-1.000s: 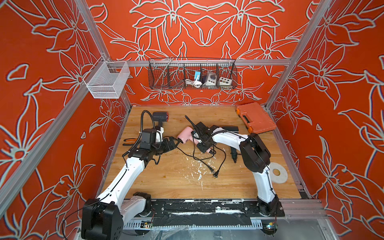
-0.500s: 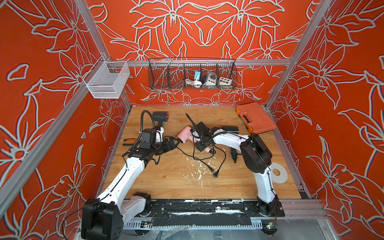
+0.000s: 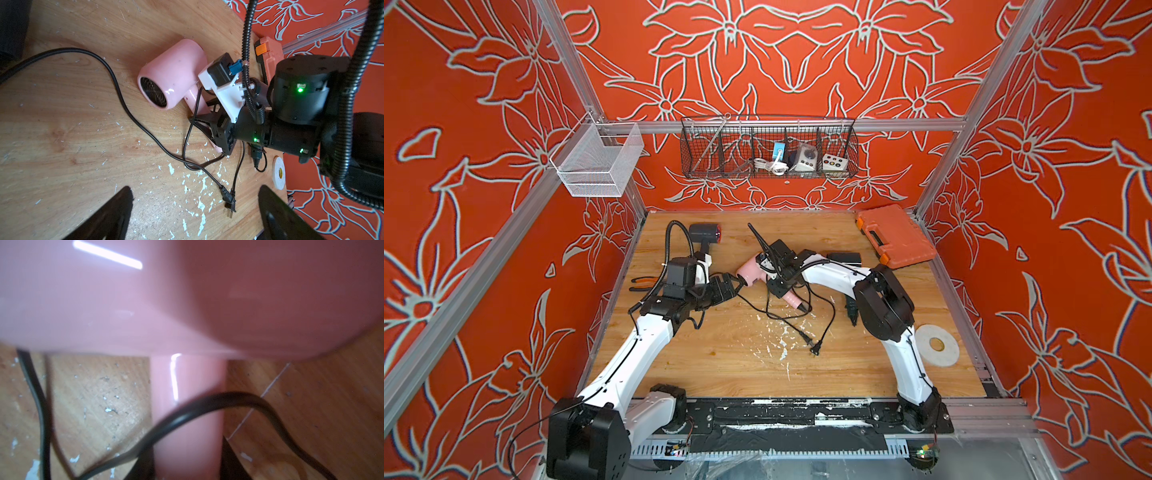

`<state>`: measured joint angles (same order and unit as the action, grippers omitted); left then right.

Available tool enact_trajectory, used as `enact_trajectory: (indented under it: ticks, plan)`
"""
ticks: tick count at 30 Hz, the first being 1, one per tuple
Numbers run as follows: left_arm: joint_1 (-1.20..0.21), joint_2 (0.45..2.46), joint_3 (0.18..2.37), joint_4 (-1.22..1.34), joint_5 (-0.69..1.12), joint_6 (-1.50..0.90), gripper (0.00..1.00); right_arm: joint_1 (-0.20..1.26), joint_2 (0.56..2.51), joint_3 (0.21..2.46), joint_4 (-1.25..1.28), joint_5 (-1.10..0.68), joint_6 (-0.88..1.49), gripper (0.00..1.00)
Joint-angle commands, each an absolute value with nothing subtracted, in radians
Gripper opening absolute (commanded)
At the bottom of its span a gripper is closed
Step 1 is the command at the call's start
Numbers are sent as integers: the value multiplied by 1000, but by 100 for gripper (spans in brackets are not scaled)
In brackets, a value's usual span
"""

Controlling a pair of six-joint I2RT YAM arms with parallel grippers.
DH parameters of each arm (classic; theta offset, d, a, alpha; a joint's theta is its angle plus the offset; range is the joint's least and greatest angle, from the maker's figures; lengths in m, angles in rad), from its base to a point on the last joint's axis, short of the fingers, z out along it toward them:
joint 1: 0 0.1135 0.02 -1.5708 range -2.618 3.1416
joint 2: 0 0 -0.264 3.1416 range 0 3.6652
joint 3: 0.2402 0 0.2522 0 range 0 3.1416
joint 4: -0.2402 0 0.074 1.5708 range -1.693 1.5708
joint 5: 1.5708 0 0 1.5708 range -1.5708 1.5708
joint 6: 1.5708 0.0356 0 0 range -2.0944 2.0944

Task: Wrap the cord around the hair dryer
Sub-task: Pick up the hair dryer from the center of the board.

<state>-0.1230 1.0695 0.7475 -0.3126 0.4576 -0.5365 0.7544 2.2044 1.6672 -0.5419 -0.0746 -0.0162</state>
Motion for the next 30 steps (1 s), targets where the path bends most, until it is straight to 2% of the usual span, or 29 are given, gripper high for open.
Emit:
enact_trajectory:
  ticks: [1, 2, 3, 16, 25, 30]
  plan:
    - [-113, 1068, 764, -297, 477, -544, 92, 761, 2217, 1605, -604, -27, -42, 12]
    - [-114, 1071, 765, -294, 481, -547, 92, 761, 2210, 1600, -601, -25, -47, 3]
    - [-114, 1071, 766, -293, 483, -548, 92, 762, 2201, 1594, -596, -23, -53, 0]
    - [-114, 1054, 852, -360, 514, -480, 94, 756, 1937, 1514, -516, -9, -213, 0]
    - [-113, 1036, 920, -398, 649, -395, 95, 754, 1577, 1228, -380, -113, -386, 0]
    - [-114, 1047, 915, -344, 816, -400, 95, 755, 1420, 1125, -375, -175, -455, 0]
